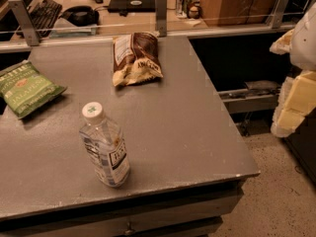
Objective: Move brown chip bag near blue plastic bottle
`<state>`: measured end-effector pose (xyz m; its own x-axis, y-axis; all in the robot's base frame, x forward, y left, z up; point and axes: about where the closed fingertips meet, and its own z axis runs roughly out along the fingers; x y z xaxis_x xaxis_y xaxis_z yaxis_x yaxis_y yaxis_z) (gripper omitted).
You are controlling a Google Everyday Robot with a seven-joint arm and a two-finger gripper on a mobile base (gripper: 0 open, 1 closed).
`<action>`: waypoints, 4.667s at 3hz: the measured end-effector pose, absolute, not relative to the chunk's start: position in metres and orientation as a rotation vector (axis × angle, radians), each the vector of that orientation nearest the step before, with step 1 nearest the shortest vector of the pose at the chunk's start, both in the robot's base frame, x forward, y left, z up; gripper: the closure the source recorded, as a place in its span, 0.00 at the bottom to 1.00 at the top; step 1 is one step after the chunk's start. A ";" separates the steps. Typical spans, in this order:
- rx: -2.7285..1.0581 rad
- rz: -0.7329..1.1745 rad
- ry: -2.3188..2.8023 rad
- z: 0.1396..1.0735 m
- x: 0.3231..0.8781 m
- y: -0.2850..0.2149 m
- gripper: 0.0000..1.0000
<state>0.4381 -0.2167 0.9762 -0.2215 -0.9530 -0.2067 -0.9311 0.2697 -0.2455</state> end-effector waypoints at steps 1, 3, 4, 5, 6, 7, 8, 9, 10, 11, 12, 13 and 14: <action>-1.725 -0.098 2.232 0.976 0.438 -0.217 0.00; -1.611 -0.022 2.047 0.952 0.573 -0.148 0.00; -1.561 0.063 1.975 0.939 0.637 -0.098 0.00; -1.527 0.165 1.954 0.933 0.666 -0.056 0.00; -1.484 0.267 1.960 0.918 0.679 -0.014 0.00; -1.437 0.288 1.986 0.900 0.688 0.002 0.00; -1.382 0.336 2.010 0.882 0.702 0.019 0.00; -1.347 0.379 2.022 0.870 0.707 0.034 0.18; -1.329 0.334 2.006 0.872 0.712 0.039 0.49; -1.330 0.278 1.973 0.886 0.710 0.037 0.72; -1.342 0.267 1.941 0.902 0.693 0.031 0.96; -1.405 0.292 1.918 0.913 0.647 0.010 1.00; -1.461 0.319 1.908 0.918 0.608 -0.017 1.00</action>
Offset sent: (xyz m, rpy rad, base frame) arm 0.1804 0.0720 -0.0313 0.2209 -0.2237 0.0268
